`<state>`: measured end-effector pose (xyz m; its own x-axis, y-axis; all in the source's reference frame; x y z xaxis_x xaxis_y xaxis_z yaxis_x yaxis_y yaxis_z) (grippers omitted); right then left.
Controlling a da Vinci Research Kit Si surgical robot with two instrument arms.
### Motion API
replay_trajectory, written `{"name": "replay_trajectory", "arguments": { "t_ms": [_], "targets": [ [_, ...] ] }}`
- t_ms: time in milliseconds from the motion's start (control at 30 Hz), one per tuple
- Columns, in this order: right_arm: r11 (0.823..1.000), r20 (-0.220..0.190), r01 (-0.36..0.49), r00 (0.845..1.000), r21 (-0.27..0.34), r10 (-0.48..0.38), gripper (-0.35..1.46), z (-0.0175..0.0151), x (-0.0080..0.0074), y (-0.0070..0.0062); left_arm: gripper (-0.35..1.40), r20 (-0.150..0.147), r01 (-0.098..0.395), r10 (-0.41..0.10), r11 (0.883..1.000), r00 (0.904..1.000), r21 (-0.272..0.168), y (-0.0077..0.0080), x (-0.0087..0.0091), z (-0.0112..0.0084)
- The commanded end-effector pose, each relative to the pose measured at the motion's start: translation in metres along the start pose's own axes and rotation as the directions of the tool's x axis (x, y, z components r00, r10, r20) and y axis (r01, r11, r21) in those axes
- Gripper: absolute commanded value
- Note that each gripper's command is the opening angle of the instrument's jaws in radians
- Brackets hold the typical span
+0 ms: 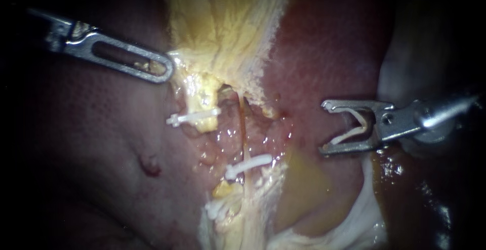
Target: Clipping second clip right tube
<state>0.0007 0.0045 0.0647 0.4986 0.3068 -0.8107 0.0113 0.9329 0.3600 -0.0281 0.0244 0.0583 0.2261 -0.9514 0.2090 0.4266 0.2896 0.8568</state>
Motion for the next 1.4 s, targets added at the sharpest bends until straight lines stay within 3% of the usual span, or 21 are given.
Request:
{"name": "replay_trajectory", "arguments": {
  "t_ms": [33,467,700,833,1400],
  "targets": [
    [1.0,-0.006,-0.004,1.0,0.016,0.004,0.5,0.0002,0.0001,-0.0001,-0.35,0.001,0.0,0.0,1.0,1.0,-0.001,-0.0001,0.0,0.0],
    [0.987,-0.079,-0.113,0.989,0.113,0.122,0.5,0.0042,0.0015,-0.0014,-0.35,0.002,0.0,0.0,1.0,1.0,-0.002,-0.0003,0.0002,0.0],
    [0.958,-0.118,-0.214,0.964,0.189,0.238,0.5,0.0069,0.0023,-0.0015,-0.35,0.002,0.0,0.0,1.0,1.0,-0.003,-0.0003,0.0002,0.0001],
    [0.94,-0.117,-0.258,0.95,0.225,0.289,0.5,0.008,0.0026,-0.0014,-0.35,0.003,0.0,0.0,1.0,1.0,-0.003,-0.0003,0.0002,0.0001],
    [0.896,-0.112,-0.343,0.916,0.284,0.386,0.5,0.0122,0.0,0.0009,-0.35,0.004,0.0,0.0,1.0,1.0,-0.004,-0.0003,0.0003,0.0003]
  ]
}}
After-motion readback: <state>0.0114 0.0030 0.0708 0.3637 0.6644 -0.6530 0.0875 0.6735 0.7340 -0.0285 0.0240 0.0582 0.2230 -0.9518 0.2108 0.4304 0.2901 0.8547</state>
